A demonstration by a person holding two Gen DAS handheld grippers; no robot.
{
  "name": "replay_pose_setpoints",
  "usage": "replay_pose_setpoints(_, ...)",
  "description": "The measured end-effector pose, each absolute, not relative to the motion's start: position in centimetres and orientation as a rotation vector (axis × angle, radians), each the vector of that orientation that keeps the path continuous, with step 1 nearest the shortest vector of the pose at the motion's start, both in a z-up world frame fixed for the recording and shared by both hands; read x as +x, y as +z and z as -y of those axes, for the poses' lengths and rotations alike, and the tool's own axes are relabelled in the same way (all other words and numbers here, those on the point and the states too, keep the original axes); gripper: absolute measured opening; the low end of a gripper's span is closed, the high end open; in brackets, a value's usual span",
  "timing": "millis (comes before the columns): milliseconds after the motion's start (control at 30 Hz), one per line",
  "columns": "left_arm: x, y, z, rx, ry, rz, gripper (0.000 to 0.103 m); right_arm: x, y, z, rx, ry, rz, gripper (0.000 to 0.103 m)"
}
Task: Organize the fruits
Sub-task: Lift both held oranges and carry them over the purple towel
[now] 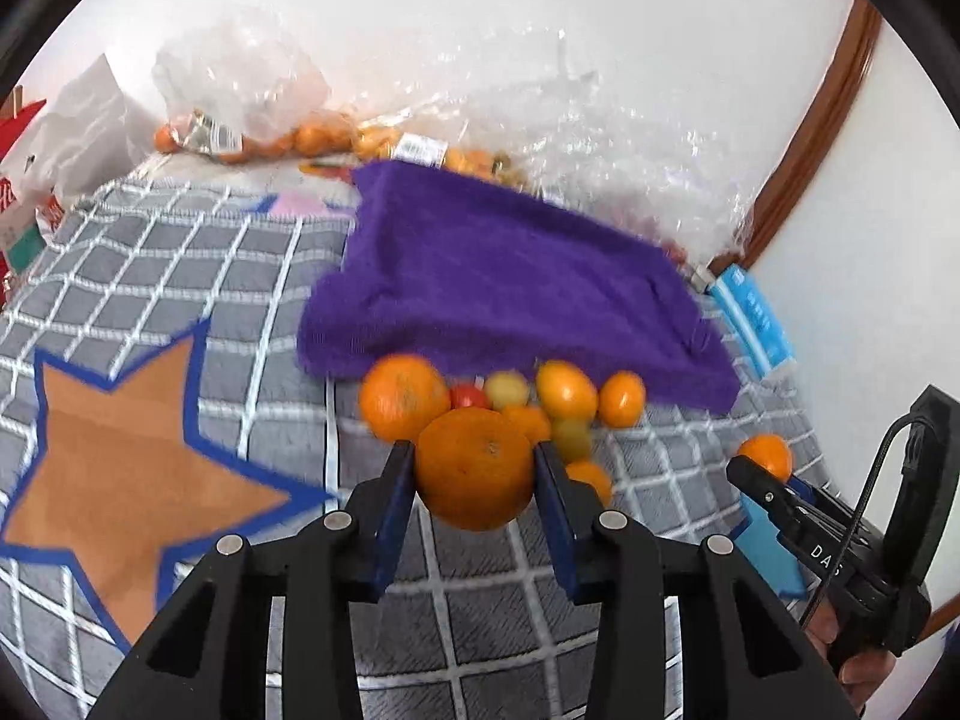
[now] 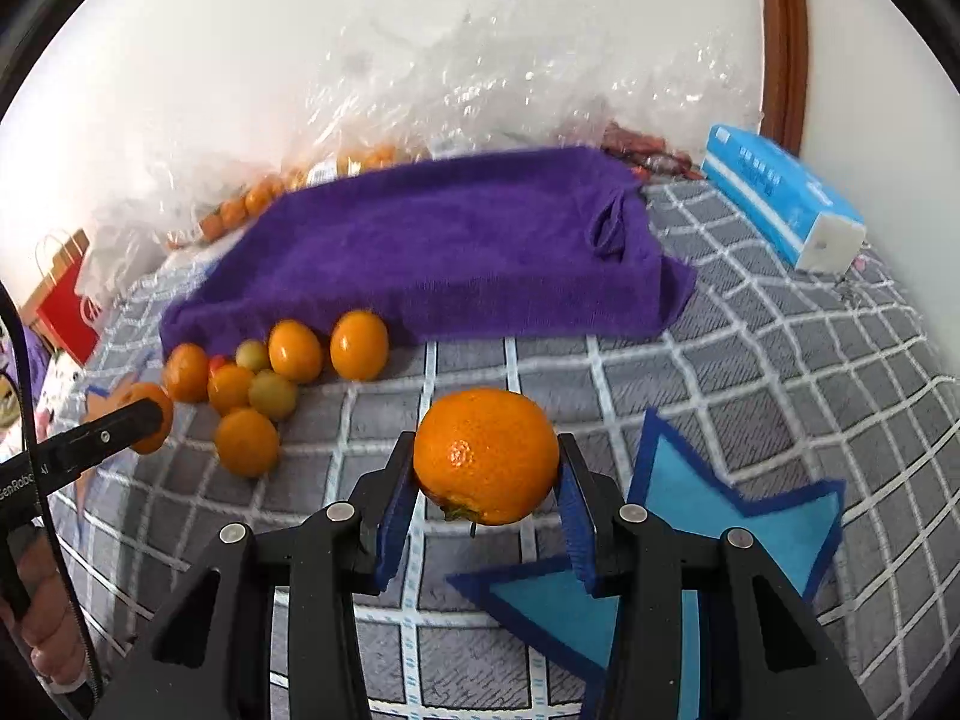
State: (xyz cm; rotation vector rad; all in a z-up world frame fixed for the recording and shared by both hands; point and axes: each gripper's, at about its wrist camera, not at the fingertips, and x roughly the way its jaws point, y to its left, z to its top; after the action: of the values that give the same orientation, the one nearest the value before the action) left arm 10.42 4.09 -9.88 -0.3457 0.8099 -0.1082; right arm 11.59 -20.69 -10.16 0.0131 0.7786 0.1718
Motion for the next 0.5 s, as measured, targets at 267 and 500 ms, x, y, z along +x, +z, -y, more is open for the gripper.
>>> replay_pose_setpoints(267, 13.7, -5.5, -4.8, -0.335, -0.075, -0.732, 0.037, 14.3, -4.4, 19.9, 0.019, 0.186, -0.681, 0.044)
replay_pose_setpoints(500, 17.8, -4.3, -5.2, -0.345, -0.053, -0.702, 0.037, 17.9, -2.1, 18.6, 0.017, 0.197, -0.632, 0.044)
